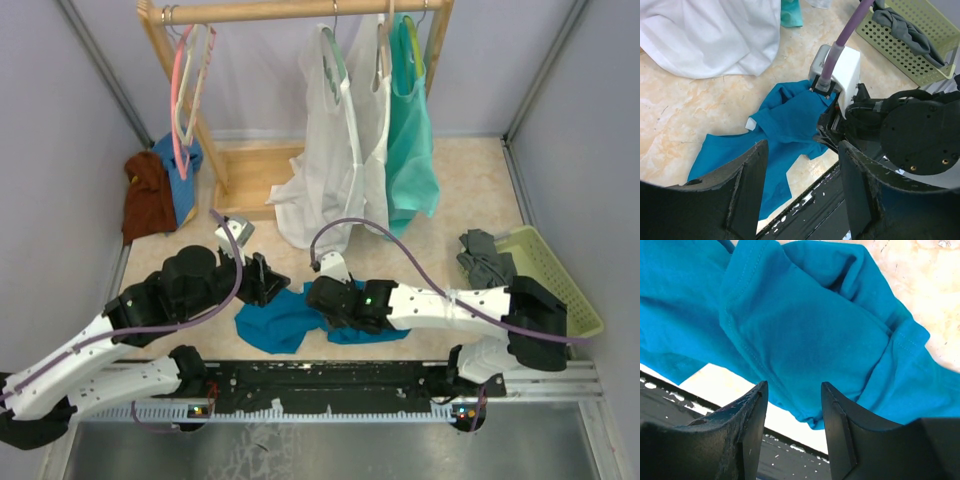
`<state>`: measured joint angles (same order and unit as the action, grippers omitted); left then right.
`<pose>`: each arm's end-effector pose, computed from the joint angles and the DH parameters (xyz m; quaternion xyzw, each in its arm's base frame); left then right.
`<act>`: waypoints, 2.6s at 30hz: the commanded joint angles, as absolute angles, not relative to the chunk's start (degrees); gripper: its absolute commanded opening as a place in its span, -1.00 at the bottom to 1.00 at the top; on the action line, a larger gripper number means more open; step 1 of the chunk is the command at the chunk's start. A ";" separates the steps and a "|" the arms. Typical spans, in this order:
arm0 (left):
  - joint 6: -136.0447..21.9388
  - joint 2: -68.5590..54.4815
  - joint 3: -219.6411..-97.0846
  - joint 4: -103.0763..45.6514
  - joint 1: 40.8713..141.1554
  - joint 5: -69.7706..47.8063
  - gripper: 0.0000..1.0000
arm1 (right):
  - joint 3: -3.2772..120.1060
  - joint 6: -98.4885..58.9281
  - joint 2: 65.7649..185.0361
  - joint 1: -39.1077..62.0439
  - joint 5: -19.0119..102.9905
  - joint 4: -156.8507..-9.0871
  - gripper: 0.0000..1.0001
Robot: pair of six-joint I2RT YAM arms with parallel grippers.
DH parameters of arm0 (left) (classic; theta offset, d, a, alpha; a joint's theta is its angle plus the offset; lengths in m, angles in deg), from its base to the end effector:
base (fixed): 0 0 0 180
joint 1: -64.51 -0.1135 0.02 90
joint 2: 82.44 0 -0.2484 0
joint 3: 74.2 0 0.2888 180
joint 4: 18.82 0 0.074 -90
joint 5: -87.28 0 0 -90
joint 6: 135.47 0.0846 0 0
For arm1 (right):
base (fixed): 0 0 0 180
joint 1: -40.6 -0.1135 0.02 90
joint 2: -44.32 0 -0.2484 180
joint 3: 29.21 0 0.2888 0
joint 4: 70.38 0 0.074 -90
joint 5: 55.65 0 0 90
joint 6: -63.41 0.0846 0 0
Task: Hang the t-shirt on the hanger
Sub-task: Pick up the T-shirt from the center of the board.
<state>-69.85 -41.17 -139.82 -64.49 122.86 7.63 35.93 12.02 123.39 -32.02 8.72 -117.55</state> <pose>0.1404 -0.1988 0.3393 0.1916 0.8013 -0.3154 0.4709 0.1323 0.3000 0.1563 -0.2232 0.9191 0.0795 0.3147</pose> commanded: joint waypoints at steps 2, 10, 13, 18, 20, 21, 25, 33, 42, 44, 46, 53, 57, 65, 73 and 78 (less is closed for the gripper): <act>-70.17 -42.38 -139.91 -65.44 122.61 8.60 0.28 | 39.18 10.22 125.28 -33.42 5.41 -114.37 -0.07; -70.18 -42.15 -139.37 -64.75 122.61 8.01 0.28 | 38.93 10.24 129.14 -34.52 5.53 -113.67 0.02; -70.21 -42.15 -139.49 -64.53 122.61 7.92 0.27 | 39.49 10.96 130.32 -34.73 4.40 -114.83 -0.01; -70.17 -42.11 -139.48 -64.54 122.61 7.74 0.28 | 40.79 13.21 130.13 -34.73 0.38 -119.15 -0.60; -70.17 -41.98 -139.30 -64.48 122.63 7.75 0.27 | 40.96 13.50 129.18 -34.68 -1.10 -120.53 -0.80; -70.18 -41.87 -139.16 -64.43 122.61 7.67 0.27 | 41.08 13.86 128.62 -34.58 -2.01 -121.38 -0.89; -70.35 -41.67 -138.27 -63.62 122.61 7.28 0.27 | 41.05 14.63 125.78 -34.04 -4.43 -125.24 -1.00; -69.66 -39.11 -135.28 -60.67 122.61 4.48 0.27 | 38.46 16.58 109.84 -31.24 -6.21 -130.57 -1.00; -68.75 -32.38 -128.62 -48.34 122.61 -0.36 0.28 | 39.42 12.73 100.17 -28.94 -3.65 -130.74 -1.00; -68.28 -31.05 -127.58 -45.20 122.61 -0.78 0.28 | 40.15 12.28 99.54 -28.88 -3.38 -131.13 -1.00; -67.57 -29.01 -127.18 -43.09 122.62 -1.13 0.28 | 40.39 12.17 99.15 -28.93 -3.06 -131.56 -1.00; -66.16 -23.07 -126.64 -39.38 122.61 1.31 0.28 | 38.96 13.00 96.15 -28.90 -1.05 -131.14 -1.00; -68.45 -19.83 -127.81 -44.18 122.52 7.61 0.27 | 38.98 13.47 94.45 -28.93 -0.62 -131.86 -1.00; -73.39 -18.54 -128.88 -52.78 122.52 12.39 0.27 | 38.97 13.44 93.67 -28.93 -0.21 -132.48 -1.00; -76.37 -16.01 -127.99 -56.18 122.52 8.03 0.15 | 38.60 13.35 92.63 -28.93 -0.23 -132.76 -1.00; -77.52 -15.43 -126.48 -56.49 122.57 7.56 -0.11 | 38.43 13.32 91.62 -28.93 -0.37 -133.15 -1.00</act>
<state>-75.78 -15.62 -127.36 -55.20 122.75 8.46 38.29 12.65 93.25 -29.34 0.92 -133.29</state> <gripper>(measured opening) 0.491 0.012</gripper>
